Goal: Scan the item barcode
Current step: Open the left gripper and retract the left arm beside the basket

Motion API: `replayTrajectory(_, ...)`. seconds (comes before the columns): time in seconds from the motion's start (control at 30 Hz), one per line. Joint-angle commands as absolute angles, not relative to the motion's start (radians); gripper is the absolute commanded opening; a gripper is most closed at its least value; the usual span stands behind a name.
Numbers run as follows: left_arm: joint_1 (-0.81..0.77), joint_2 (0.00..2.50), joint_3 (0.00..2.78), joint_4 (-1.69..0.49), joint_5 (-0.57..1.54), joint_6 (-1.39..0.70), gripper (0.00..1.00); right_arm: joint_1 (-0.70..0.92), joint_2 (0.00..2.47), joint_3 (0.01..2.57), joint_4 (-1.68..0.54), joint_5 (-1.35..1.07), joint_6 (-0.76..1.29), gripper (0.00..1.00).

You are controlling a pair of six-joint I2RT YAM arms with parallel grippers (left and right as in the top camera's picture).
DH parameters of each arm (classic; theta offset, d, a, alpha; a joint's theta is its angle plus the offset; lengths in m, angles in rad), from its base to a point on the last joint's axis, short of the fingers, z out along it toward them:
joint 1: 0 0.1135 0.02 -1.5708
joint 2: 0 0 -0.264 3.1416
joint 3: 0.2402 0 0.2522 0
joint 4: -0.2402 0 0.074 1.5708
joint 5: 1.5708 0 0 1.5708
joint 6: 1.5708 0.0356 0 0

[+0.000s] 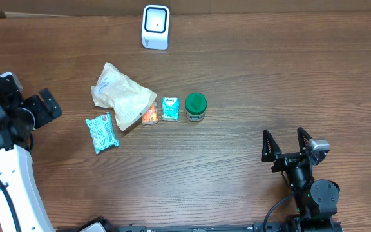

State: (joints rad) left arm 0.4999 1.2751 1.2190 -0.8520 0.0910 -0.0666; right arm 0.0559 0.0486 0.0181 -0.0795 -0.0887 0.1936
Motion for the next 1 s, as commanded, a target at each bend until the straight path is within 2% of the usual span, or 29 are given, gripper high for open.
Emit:
replayTrajectory(0.0,0.503,1.283,1.231,-0.852,0.121,-0.04,0.99,0.062,0.044,0.008,-0.076,-0.081,0.189,1.0)
replayTrajectory(0.53,0.503,1.283,1.231,-0.853,0.121,-0.04,1.0,0.062,0.044,0.008,-0.075,-0.076,0.178,1.0)
replayTrajectory(0.67,0.503,1.283,1.231,-0.852,0.121,-0.04,1.0,0.062,0.044,0.011,-0.052,-0.175,0.182,1.0)
replayTrajectory(0.83,0.503,1.283,1.231,-0.852,0.121,-0.04,1.0,0.062,0.072,0.132,-0.083,-0.281,0.182,1.0)
replayTrajectory(0.97,0.503,1.283,1.231,-0.852,0.121,-0.04,1.0,0.062,0.205,0.376,-0.237,-0.307,0.182,1.0)
